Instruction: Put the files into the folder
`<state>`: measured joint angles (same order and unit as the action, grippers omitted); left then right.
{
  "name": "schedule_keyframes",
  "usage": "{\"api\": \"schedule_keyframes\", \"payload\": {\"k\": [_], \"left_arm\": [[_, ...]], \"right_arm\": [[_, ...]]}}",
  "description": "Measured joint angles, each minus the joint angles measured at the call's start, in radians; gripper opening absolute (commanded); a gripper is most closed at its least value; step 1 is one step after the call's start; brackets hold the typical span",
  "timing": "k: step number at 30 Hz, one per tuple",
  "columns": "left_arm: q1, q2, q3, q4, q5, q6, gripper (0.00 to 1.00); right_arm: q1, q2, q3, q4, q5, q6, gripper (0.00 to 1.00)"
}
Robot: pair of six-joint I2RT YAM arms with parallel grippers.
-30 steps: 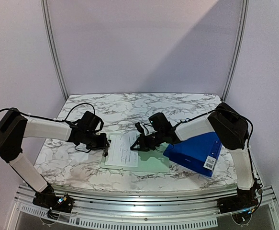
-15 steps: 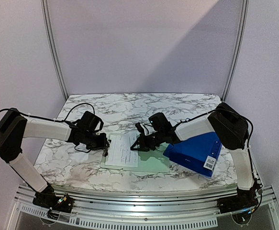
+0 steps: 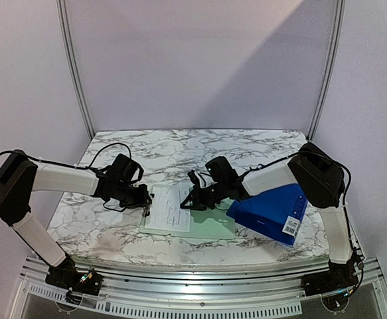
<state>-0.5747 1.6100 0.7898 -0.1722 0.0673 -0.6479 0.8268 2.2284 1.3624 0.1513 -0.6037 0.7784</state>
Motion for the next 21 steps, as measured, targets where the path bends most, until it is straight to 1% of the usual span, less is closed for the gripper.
{"api": "schedule_keyframes", "payload": {"k": [21], "left_arm": [[0.001, -0.002, -0.01, 0.019, 0.005, -0.006, 0.0]], "right_arm": [[0.015, 0.0, 0.0, 0.006, 0.018, 0.04, 0.0]]}}
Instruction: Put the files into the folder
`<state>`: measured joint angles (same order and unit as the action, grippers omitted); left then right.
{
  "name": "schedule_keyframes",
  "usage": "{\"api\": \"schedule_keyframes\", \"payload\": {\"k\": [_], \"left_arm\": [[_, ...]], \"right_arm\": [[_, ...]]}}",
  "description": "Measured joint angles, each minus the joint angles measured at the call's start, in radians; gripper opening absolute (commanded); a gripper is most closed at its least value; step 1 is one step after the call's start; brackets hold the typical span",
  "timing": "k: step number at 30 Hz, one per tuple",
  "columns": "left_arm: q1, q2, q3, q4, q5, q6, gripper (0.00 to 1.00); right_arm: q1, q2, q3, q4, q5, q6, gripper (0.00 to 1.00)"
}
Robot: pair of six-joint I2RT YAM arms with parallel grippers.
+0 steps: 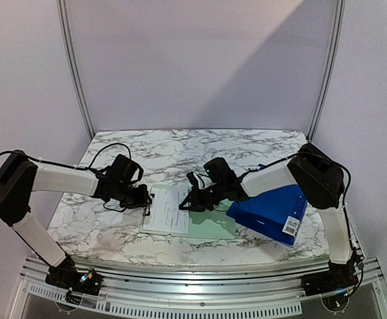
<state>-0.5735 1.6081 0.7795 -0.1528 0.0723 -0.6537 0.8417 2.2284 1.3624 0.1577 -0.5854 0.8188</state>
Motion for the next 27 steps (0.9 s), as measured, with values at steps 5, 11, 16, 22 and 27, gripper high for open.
{"api": "schedule_keyframes", "payload": {"k": [5, 11, 16, 22, 27], "left_arm": [[0.0, -0.002, -0.005, 0.008, 0.0, -0.002, 0.0], [0.0, -0.003, -0.007, 0.01, 0.0, -0.002, 0.0], [0.0, -0.004, -0.008, 0.012, 0.0, -0.001, 0.01], [0.0, -0.004, -0.01, 0.013, 0.0, -0.001, 0.23], [0.0, -0.003, -0.02, 0.032, 0.018, -0.008, 0.38]], "right_arm": [[0.001, 0.0, 0.0, 0.0, 0.004, 0.008, 0.0], [0.002, 0.0, -0.001, 0.002, 0.007, 0.011, 0.0], [0.002, 0.0, -0.002, 0.006, 0.008, 0.013, 0.0], [0.002, 0.0, -0.002, 0.007, 0.008, 0.014, 0.0], [0.002, 0.0, -0.003, 0.007, 0.008, 0.015, 0.0]]}}
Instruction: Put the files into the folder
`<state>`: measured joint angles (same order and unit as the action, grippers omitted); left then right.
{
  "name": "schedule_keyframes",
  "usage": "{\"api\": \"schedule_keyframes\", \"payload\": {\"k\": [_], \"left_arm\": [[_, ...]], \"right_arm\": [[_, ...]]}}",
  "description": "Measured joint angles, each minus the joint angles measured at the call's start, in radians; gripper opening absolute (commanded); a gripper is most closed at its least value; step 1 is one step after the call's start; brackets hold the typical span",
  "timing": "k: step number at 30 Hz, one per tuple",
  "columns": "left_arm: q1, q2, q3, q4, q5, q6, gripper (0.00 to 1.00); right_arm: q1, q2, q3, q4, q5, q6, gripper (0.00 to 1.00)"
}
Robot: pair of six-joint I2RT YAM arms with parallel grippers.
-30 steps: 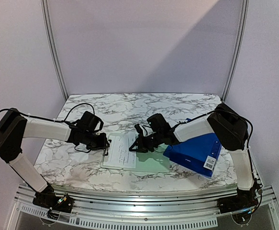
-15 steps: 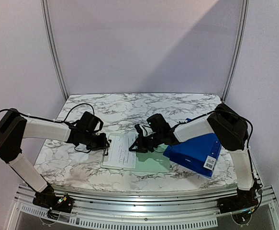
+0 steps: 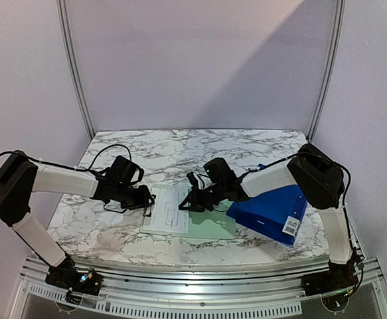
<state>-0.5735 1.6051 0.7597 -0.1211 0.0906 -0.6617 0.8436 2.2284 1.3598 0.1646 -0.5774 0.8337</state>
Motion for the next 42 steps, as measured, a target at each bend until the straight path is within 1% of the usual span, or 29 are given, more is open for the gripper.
{"api": "schedule_keyframes", "payload": {"k": [9, 18, 21, 23, 29, 32, 35, 42], "left_arm": [[0.0, -0.007, -0.005, 0.015, 0.02, 0.0, 0.44], [0.0, -0.023, -0.017, -0.001, 0.026, 0.003, 0.46], [0.0, -0.031, -0.019, -0.012, 0.026, 0.005, 0.5], [-0.001, -0.043, -0.021, -0.024, 0.021, 0.008, 0.53], [-0.002, -0.103, -0.038, -0.048, -0.004, 0.012, 0.54], [-0.002, -0.127, -0.04, -0.051, -0.017, 0.023, 0.58], [-0.002, -0.152, -0.045, -0.052, -0.028, 0.03, 0.64], [-0.002, -0.219, -0.071, -0.048, -0.054, 0.053, 0.86]], "right_arm": [[0.0, 0.0, 0.0, 0.0, 0.0, 0.0, 0.0], [0.0, 0.0, 0.0, -0.001, 0.001, -0.001, 0.0], [0.001, 0.0, 0.0, -0.001, 0.003, -0.004, 0.0], [0.002, 0.0, 0.0, -0.002, 0.005, -0.006, 0.0], [0.006, -0.002, 0.006, -0.019, 0.019, -0.025, 0.0], [0.007, -0.004, 0.014, -0.039, 0.029, -0.039, 0.01], [0.008, -0.008, 0.021, -0.059, 0.045, -0.058, 0.05], [0.01, -0.038, 0.025, -0.124, 0.093, -0.109, 0.19]]}}
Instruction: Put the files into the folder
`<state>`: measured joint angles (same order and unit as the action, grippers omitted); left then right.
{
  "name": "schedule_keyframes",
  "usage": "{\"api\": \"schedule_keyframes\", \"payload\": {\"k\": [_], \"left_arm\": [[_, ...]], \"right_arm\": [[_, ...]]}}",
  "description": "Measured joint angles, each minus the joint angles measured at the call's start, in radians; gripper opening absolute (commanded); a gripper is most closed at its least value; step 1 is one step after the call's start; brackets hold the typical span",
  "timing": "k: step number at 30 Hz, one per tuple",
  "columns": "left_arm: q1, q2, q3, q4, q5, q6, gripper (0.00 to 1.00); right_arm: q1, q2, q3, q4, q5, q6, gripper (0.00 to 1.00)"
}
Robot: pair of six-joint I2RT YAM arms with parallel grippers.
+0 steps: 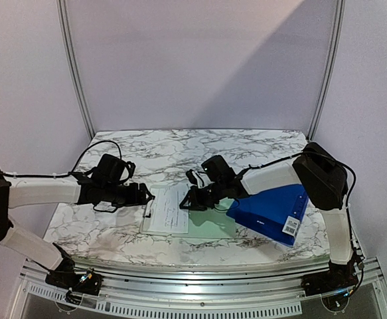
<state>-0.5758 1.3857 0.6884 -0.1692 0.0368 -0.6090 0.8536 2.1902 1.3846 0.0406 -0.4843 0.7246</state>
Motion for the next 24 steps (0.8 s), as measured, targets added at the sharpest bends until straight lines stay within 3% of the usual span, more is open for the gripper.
{"api": "schedule_keyframes", "payload": {"k": [3, 8, 12, 15, 20, 24], "left_arm": [[0.0, -0.033, -0.015, 0.001, -0.008, 0.01, 0.99], [0.0, -0.101, -0.031, 0.008, -0.027, 0.011, 0.99], [0.0, -0.15, -0.035, 0.011, -0.052, 0.017, 0.99], [0.0, -0.174, -0.037, 0.013, -0.064, 0.023, 0.99], [0.0, -0.197, -0.048, 0.016, -0.074, 0.04, 0.99], [0.0, -0.198, -0.05, 0.015, -0.08, 0.053, 0.99]], "right_arm": [[0.0, -0.01, 0.01, -0.035, 0.021, -0.026, 0.26], [0.001, -0.039, 0.022, -0.11, 0.079, -0.082, 0.43], [0.001, -0.067, 0.038, -0.193, 0.138, -0.138, 0.65], [0.001, -0.089, 0.045, -0.249, 0.18, -0.17, 0.76], [0.002, -0.145, 0.043, -0.34, 0.246, -0.237, 0.78], [0.015, -0.219, 0.031, -0.378, 0.265, -0.281, 0.72]]}}
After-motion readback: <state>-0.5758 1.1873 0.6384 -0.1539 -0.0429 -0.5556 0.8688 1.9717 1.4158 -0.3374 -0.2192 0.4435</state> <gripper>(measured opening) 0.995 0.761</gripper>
